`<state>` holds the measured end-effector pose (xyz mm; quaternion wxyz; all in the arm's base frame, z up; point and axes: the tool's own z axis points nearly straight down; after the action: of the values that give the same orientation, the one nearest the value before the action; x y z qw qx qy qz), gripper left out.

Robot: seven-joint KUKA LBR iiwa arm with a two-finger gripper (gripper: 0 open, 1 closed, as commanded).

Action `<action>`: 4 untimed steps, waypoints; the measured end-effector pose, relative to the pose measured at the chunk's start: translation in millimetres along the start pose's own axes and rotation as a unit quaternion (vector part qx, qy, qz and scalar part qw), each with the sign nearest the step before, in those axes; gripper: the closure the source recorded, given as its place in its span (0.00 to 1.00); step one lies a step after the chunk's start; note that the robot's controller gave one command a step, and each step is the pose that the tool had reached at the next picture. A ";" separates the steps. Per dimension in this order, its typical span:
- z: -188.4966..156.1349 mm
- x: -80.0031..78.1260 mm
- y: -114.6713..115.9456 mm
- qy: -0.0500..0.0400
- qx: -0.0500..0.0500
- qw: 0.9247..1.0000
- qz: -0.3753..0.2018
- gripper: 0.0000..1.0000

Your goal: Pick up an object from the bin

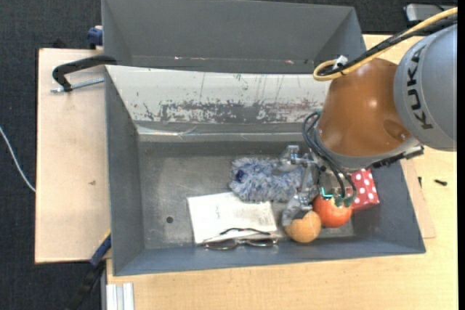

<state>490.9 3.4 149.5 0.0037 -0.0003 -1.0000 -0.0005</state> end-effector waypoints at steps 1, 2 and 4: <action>-3.8 -1.9 0.0 -0.004 0.000 1.000 0.000 0.00; 69.4 -21.2 -5.5 -0.016 0.001 0.994 -0.110 1.00; 74.2 -13.6 -7.1 -0.003 0.001 0.994 -0.110 0.00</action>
Offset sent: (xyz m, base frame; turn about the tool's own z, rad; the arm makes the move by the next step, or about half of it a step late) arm 0.0125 -0.0068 -0.0776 -0.2209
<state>504.0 -3.6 75.1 0.0006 0.1095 -0.9940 0.0002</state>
